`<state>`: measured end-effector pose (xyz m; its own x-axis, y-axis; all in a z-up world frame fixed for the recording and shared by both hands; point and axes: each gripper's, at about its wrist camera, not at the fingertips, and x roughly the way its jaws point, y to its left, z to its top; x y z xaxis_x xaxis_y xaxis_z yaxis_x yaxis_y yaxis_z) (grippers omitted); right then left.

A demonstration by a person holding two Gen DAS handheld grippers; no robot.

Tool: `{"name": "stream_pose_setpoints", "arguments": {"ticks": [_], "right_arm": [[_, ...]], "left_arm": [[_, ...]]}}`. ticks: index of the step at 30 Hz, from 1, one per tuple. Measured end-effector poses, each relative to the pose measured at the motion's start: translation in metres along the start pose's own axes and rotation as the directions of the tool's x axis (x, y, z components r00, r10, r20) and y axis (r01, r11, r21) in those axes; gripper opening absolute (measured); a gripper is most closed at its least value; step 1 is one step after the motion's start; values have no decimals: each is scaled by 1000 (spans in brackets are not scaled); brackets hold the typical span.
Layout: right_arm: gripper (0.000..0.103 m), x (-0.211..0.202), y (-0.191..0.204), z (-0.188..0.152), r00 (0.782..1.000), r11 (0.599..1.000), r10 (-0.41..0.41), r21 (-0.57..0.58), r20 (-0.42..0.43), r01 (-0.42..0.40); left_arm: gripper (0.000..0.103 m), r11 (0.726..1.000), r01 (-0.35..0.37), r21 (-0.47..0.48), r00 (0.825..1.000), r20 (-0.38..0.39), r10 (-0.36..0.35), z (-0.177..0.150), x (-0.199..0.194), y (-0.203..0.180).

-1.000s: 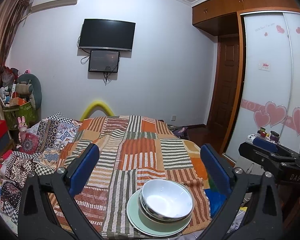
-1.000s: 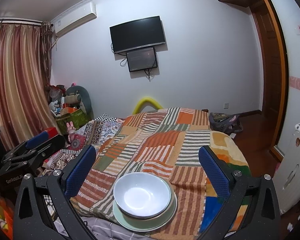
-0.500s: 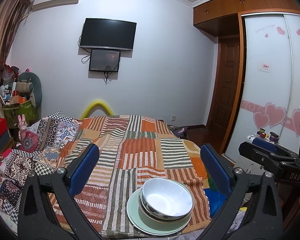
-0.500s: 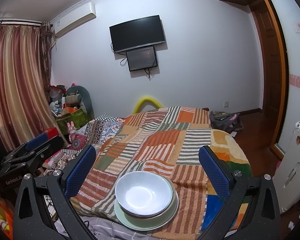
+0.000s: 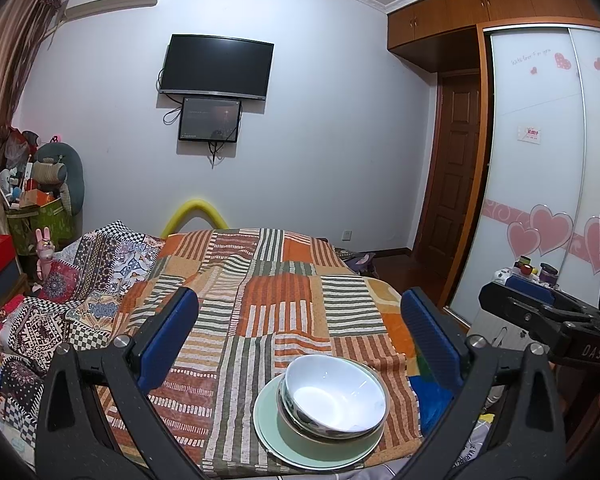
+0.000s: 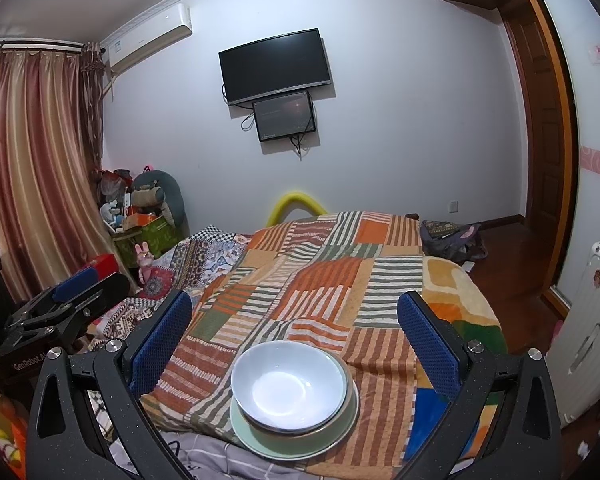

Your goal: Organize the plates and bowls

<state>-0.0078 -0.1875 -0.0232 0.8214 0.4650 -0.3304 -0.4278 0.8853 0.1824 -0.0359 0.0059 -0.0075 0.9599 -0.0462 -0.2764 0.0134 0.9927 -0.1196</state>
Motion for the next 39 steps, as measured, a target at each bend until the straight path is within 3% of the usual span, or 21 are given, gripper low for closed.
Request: {"name": "stream_pose_setpoints", "arguments": {"ticks": [39], "right_arm": [[102,-1,1,-1,1000,1000,2,13,-1,-2]], "left_arm": [[103,1000,22,-13,1000,-8,-22,-3,5,3]]}}
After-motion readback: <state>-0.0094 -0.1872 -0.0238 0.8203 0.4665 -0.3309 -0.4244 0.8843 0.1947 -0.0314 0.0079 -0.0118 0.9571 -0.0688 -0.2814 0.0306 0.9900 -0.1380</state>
